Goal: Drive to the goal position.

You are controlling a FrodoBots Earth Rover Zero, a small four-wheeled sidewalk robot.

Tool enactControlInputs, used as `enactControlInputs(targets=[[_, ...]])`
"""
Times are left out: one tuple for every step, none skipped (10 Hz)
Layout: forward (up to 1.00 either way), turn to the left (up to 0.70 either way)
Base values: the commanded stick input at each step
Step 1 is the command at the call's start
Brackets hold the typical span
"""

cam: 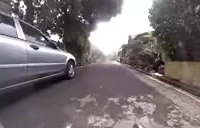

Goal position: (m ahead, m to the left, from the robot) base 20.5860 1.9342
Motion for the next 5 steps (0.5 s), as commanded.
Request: enactControlInputs(targets=[[0.7,0.0],[0.7,0.0],[0.7,0.0],[0.7,0.0],[0.7,0.0]])
